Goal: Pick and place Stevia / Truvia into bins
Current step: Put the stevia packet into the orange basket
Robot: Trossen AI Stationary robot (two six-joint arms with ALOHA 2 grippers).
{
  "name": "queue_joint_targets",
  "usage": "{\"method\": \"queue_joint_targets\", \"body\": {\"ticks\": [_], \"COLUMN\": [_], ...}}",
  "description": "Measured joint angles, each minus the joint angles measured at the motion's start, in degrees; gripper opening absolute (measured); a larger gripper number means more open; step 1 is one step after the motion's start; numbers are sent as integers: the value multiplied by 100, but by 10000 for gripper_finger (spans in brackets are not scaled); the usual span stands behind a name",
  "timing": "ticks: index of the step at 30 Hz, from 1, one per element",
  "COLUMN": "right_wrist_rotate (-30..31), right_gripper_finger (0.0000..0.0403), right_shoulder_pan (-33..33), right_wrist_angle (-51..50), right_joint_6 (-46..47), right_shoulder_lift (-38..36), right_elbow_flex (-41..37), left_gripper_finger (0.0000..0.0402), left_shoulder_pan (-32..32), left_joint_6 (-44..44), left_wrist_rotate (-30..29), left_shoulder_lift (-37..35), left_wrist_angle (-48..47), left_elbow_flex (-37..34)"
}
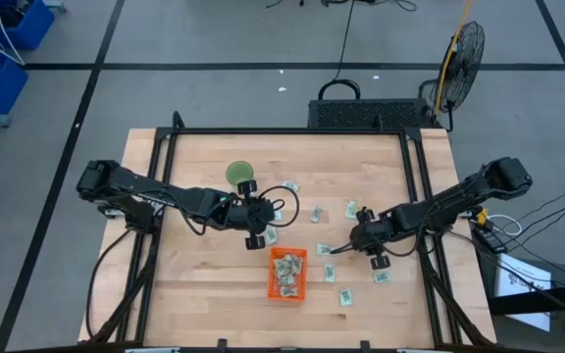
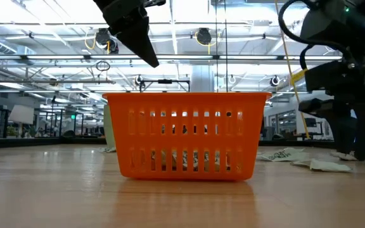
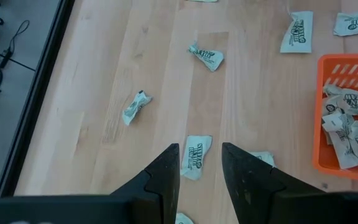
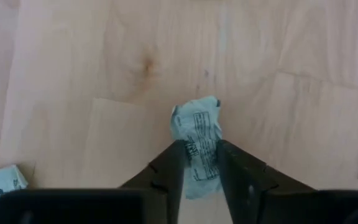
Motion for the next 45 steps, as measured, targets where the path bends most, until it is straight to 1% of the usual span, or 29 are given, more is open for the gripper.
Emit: {"method": "queue_joint_targets", "body": {"ticks": [6, 7, 9, 13, 18, 23, 25, 26, 29, 33, 36, 39, 43, 45], "right_wrist_rotate": [-239, -278, -297, -291, -295, -304, -479, -593, -592, -748, -769, -754, -775, -917], "right_gripper_finger": [13, 9, 11, 14, 4, 4, 3, 2, 2, 1, 1, 1, 1, 1], "right_shoulder_pan": [-7, -3, 2, 0, -10, -143, -215, -263, -338, -367, -383, -412, -404, -402], "right_wrist_angle": [452, 540, 624, 1186, 2494, 4850, 5519, 5665, 5512, 5138, 4068, 3074, 2685, 2568], "right_joint_6": [-368, -371, -368, -312, -238, 133, 147, 111, 73, -130, -370, -820, -927, -891], "right_shoulder_lift": [-186, -253, -445, -767, -989, -1021, -980, -944, -676, -24, 523, 1113, 1922, 2287], "right_elbow_flex": [-21, -29, -30, -28, 91, 193, 198, 210, 430, 1169, 1860, 2529, 3168, 3396], "left_gripper_finger": [127, 127, 127, 127, 127, 127, 127, 127, 127, 127, 127, 127, 127, 127], "left_shoulder_pan": [-12, -22, -60, -147, -162, -171, -203, -205, -227, -235, -234, -232, -225, -225], "left_joint_6": [-6, 24, 59, 168, 296, -109, -287, -317, -272, -150, -154, -150, -150, -179], "left_wrist_rotate": [28, 96, 143, -28, -186, -183, -182, -184, -185, -453, -727, -840, -877, -876], "left_shoulder_lift": [0, -5, -28, -37, -124, -465, -621, -699, -985, -1324, -1561, -1709, -1816, -1805], "left_wrist_angle": [-17, -41, -145, -179, -321, -728, -927, -891, -998, -1056, -1018, -1009, -1060, -1158], "left_elbow_flex": [0, 0, 0, 2, 9, 11, 4, 4, 4, 4, 9, 8, 5, 7]}}
